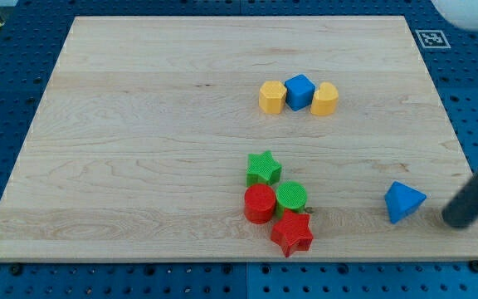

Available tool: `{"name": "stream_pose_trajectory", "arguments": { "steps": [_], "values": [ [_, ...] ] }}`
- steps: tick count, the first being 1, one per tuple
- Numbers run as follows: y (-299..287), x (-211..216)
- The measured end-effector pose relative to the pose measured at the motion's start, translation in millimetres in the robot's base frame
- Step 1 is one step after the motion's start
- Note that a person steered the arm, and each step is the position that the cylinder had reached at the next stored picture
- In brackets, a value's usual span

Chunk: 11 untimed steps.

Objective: Push the blue triangle into the yellow heart

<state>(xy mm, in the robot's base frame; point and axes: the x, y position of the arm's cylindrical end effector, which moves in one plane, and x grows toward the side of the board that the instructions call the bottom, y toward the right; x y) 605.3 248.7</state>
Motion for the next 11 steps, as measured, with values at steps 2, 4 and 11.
{"name": "stream_pose_trajectory", "arguments": {
  "steps": [2, 4, 11],
  "values": [
    [-30.5, 11.7],
    [-54.9, -18.2],
    [-91.4, -153.0]
  ]
}}
